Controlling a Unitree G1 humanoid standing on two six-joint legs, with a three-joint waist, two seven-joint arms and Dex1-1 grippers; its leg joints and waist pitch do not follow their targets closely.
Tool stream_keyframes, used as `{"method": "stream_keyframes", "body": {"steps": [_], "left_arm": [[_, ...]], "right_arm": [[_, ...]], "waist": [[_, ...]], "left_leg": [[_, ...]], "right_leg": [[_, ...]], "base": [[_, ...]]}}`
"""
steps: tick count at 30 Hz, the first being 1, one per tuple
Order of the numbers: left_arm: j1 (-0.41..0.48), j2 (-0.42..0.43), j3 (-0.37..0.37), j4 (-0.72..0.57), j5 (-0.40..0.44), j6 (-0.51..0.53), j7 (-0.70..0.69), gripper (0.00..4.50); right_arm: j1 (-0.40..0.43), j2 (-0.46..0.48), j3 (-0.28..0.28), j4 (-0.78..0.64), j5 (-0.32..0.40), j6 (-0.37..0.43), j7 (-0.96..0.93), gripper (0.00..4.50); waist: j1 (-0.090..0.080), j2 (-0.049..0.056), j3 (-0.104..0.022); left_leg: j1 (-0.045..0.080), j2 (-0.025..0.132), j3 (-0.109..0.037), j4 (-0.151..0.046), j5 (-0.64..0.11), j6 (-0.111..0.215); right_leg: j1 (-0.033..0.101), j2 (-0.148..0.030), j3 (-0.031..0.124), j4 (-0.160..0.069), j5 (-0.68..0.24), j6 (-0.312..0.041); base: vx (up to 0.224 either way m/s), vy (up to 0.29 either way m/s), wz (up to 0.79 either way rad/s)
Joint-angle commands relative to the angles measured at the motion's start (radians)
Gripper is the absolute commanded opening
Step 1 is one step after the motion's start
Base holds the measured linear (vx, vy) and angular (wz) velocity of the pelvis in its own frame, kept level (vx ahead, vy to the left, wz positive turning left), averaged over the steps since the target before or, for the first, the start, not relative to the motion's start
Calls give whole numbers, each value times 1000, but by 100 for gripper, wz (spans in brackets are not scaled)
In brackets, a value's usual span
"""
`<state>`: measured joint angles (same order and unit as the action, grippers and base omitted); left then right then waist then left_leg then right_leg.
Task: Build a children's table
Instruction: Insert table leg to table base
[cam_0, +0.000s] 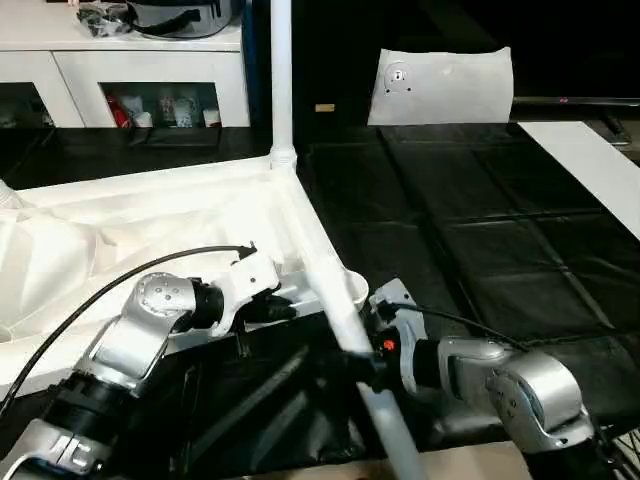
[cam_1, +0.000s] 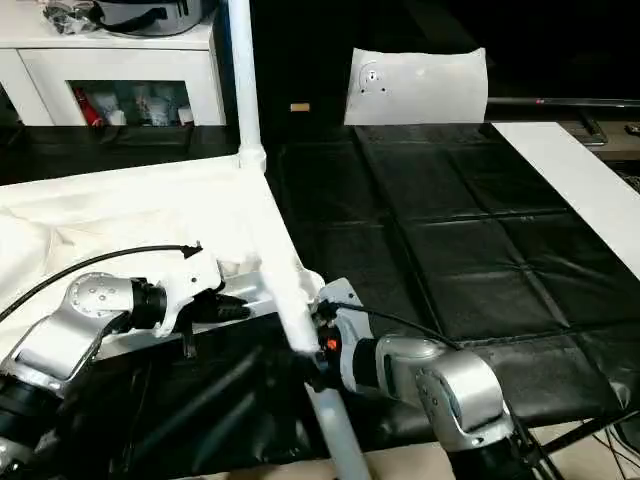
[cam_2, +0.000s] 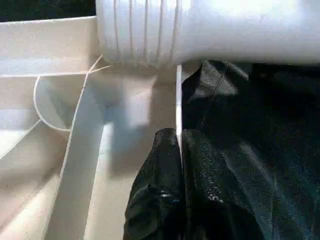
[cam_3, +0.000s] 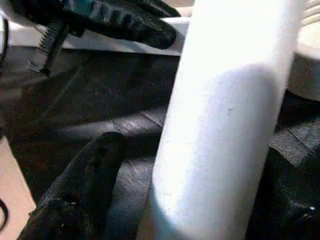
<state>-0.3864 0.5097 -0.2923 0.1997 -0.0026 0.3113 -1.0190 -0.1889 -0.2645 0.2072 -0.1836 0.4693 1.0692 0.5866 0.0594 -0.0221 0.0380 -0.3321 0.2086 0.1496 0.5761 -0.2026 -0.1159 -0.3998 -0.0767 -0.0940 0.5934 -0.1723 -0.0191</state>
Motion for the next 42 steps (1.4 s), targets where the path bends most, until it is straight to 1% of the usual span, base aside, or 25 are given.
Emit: {"method": "stream_keyframes", "body": {"steps": [1,6,9,11,17,18,19,21,22,23,24,26,27,28,31,32,33,34,35,36,38,39,40,41,42], "left_arm": [[1,10,-10,35,42,18,43,0],[-2,11,-5,35,37,22,46,0],[-3,12,-3,35,35,21,46,0],[-2,13,1,33,33,24,49,0],[3,16,12,28,32,14,59,0],[5,10,29,23,19,12,68,0],[5,6,37,20,12,12,72,0],[6,1,52,14,-4,18,74,0],[9,1,74,-8,-38,39,57,54],[9,2,88,-22,-58,53,47,54],[10,2,105,-36,-79,67,40,54],[10,4,133,-60,-122,93,22,61],[7,-1,162,-74,-157,107,21,76],[3,-9,192,-88,-192,124,24,90],[-2,-18,222,-112,-232,146,25,97],[-3,-21,230,-121,-244,152,24,108],[-4,-32,246,-142,-272,169,26,108],[-3,-55,266,-183,-323,204,31,135],[-1,-75,279,-219,-362,235,38,138],[3,-102,285,-261,-399,266,52,137],[6,-115,285,-281,-415,280,62,154],[10,-128,281,-302,-430,298,70,170],[11,-131,280,-307,-434,303,72,178],[28,-150,240,-346,-435,320,82,179],[31,-153,231,-351,-433,320,82,179]], "right_arm": [[0,7,-29,7,21,13,-9,320],[9,30,-59,44,26,12,-23,272],[11,35,-71,56,28,11,-32,256],[12,39,-74,69,27,5,-34,233],[8,58,-94,81,37,0,-40,201],[3,64,-111,79,45,-4,-41,199],[0,67,-119,78,50,-6,-41,196],[-6,73,-137,75,61,-7,-42,191],[-21,85,-176,69,88,-2,-48,188],[-34,93,-203,67,106,3,-53,187],[-48,100,-231,65,125,7,-60,187],[-76,113,-275,61,151,12,-73,183],[-100,121,-304,59,166,14,-84,182],[-120,125,-323,56,176,13,-91,181],[-145,130,-343,55,184,5,-104,180],[-153,133,-350,56,187,2,-109,180],[-169,144,-366,61,183,-30,-128,180],[-200,168,-398,76,184,-77,-164,180],[-224,187,-420,86,180,-129,-187,180],[-253,209,-441,96,173,-205,-209,180],[-268,222,-455,101,171,-232,-219,180],[-283,239,-470,106,175,-255,-231,180],[-286,243,-474,107,176,-260,-234,180],[-322,285,-510,119,200,-303,-257,180],[-327,292,-516,121,205,-310,-260,180]], "waist": [[1,3,-43],[1,6,-43],[1,6,-43],[1,5,-42],[-1,7,-40],[0,9,-41],[-3,7,-40],[-5,9,-40],[-5,13,-41],[-8,10,-42],[-10,12,-43],[-12,13,-45],[-11,20,-46],[-13,16,-48],[-10,18,-50],[-6,19,-56],[-6,19,-56],[-4,15,-57],[0,17,-59],[-1,17,-58],[-1,15,-53],[-3,18,-49],[-5,17,-46],[-7,15,-46],[-11,14,-43]], "left_leg": [[-12,9,5,-71,-243,2],[-12,10,5,-72,-240,-2],[-12,9,5,-72,-242,-2],[-12,9,5,-72,-245,-1],[-11,8,3,-73,-264,-3],[-10,7,3,-73,-270,-4],[-9,7,3,-73,-279,-3],[-9,6,3,-72,-284,-3],[-10,6,1,-72,-282,-5],[-12,5,1,-72,-276,-5],[-15,5,0,-73,-266,-5],[-12,8,2,-72,-244,-4],[-9,9,4,-72,-234,-4],[-13,8,6,-70,-215,-6],[-12,10,8,-68,-176,-5],[-12,11,10,-66,-123,-5],[-12,11,10,-66,-123,-5],[-13,11,13,-65,-93,-6],[-14,12,13,-64,-59,-7],[-15,13,15,-64,-61,-9],[-15,11,17,-66,-104,-9],[-14,9,16,-68,-132,-10],[-14,8,17,-69,-151,-9],[-13,8,15,-70,-179,-12],[-11,6,15,-71,-205,-12]], "right_leg": [[42,-57,46,-99,-485,-36],[42,-59,47,-98,-476,-47],[42,-58,47,-98,-479,-45],[42,-59,46,-100,-489,-42],[40,-59,44,-105,-523,-31],[40,-59,43,-106,-533,-26],[38,-59,42,-109,-546,-23],[38,-59,40,-113,-559,-18],[39,-60,40,-111,-554,-18],[40,-60,40,-110,-546,-22],[43,-59,39,-106,-527,-30],[40,-57,44,-99,-472,-55],[39,-55,45,-94,-437,-74],[43,-55,47,-86,-394,-96],[46,-52,49,-76,-309,-126],[51,-50,52,-64,-213,-152],[51,-50,52,-64,-213,-152],[53,-52,54,-54,-158,-173],[55,-52,53,-46,-104,-197],[55,-53,54,-44,-99,-203],[56,-53,53,-52,-157,-200],[56,-52,53,-60,-215,-177],[55,-53,53,-67,-254,-162],[55,-55,51,-73,-326,-134],[49,-54,49,-86,-404,-104]], "base": [[0,0,0],[0,0,0],[0,0,0],[0,0,0],[0,0,0],[0,0,0],[0,0,0],[0,0,0],[0,0,0],[0,0,0],[0,0,0],[0,0,0],[0,0,0],[0,0,0],[0,0,0],[0,0,0],[0,0,0],[0,0,0],[0,0,0],[0,0,0],[0,0,0],[0,0,0],[0,0,0],[0,0,0],[0,0,0]]}}
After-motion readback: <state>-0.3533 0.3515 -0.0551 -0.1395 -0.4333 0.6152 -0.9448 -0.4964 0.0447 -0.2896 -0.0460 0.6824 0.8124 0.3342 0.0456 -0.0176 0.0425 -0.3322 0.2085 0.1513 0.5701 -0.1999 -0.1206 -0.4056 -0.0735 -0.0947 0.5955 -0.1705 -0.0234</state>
